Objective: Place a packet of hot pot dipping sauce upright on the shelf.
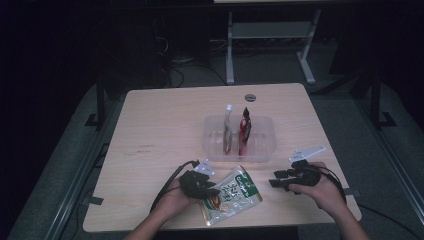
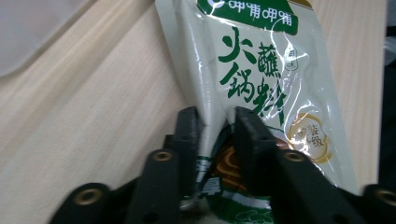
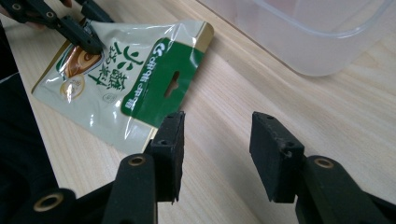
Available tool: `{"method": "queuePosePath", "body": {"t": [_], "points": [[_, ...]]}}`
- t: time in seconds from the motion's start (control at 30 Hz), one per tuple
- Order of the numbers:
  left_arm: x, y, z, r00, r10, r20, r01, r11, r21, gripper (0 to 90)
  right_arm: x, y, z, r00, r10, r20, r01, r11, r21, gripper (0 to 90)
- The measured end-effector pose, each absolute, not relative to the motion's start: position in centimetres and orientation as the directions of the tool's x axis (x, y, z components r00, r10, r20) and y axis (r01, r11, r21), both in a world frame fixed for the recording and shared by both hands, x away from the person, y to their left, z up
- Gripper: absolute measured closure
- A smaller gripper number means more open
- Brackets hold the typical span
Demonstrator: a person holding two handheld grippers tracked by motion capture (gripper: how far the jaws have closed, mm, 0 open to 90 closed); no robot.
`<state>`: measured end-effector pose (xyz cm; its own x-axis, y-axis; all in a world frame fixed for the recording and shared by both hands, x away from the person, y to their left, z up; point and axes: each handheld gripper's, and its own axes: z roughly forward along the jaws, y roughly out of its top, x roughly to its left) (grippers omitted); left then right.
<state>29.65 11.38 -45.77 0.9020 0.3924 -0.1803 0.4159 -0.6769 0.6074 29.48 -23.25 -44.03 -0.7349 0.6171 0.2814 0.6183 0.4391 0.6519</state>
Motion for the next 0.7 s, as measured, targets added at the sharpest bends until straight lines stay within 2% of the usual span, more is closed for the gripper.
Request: {"method": "queuePosePath", "body": {"t": [0.1,0.3,0.5,0.7], "points": [[29.8,11.4,-45.8,0.903,0.382,-0.196,0.418,-0.679,0.603,82.0,29.5,-23.3,-44.0,-0.734,0.619,0.280,0.618,0.438,0.653,54.8],[30.0,11.7,-45.6,0.901,0.375,-0.218,0.426,-0.670,0.608,87.7,29.5,-23.5,-44.0,-0.737,0.614,0.282,0.613,0.432,0.661,52.8],[30.0,12.4,-44.6,0.908,0.345,-0.239,0.414,-0.643,0.645,89.5,29.6,-23.8,-44.1,-0.736,0.612,0.291,0.611,0.413,0.675,51.0],[29.7,13.4,-43.1,0.920,0.327,-0.218,0.382,-0.611,0.693,89.8,29.6,-23.9,-44.0,-0.736,0.600,0.314,0.613,0.393,0.685,50.0]]}}
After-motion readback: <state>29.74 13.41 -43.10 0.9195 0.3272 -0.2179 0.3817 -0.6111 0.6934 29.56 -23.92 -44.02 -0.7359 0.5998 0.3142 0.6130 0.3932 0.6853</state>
